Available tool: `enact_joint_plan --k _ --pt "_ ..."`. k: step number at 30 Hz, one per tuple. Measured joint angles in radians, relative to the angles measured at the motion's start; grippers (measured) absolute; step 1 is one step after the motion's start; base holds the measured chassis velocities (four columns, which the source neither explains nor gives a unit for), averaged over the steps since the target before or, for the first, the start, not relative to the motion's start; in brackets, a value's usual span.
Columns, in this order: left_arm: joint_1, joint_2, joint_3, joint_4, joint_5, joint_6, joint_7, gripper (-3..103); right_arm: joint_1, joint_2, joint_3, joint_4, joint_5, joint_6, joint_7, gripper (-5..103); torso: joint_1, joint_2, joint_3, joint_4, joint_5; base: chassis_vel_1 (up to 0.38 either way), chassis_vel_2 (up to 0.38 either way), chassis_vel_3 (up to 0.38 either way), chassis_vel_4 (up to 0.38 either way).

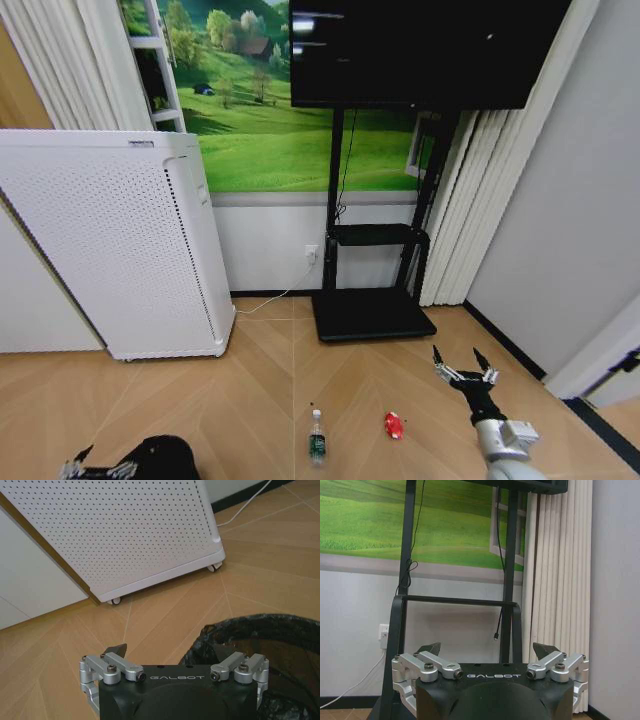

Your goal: Pick up the trash bin and place the garbage on the floor into it.

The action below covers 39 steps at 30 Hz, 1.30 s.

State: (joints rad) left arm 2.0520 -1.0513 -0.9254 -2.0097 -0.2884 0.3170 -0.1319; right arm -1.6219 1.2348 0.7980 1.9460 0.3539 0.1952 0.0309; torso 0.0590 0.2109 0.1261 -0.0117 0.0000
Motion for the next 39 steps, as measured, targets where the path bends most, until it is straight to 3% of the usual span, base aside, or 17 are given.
enact_joint_plan --k 9,24,39 --pt "0.014 0.013 0.010 0.052 0.064 0.011 0.004 98 0.004 0.002 -0.003 -0.006 -0.003 0.002 0.000 100 0.000 0.000 0.000 0.0000 0.0000 0.000 0.000 0.000 0.000" --pt "-0.069 0.015 0.071 0.215 0.113 -0.015 0.041 98 0.008 0.016 -0.012 -0.030 -0.034 0.002 0.000 100 0.000 0.000 0.000 -0.0001 -0.0001 0.000 0.000 0.000 0.000" --pt "-0.129 -0.003 0.118 0.283 0.116 -0.025 0.059 102 0.027 0.018 -0.043 -0.050 -0.046 -0.010 0.005 100 0.000 0.001 0.000 -0.0002 0.0001 0.000 0.000 0.000 0.000"
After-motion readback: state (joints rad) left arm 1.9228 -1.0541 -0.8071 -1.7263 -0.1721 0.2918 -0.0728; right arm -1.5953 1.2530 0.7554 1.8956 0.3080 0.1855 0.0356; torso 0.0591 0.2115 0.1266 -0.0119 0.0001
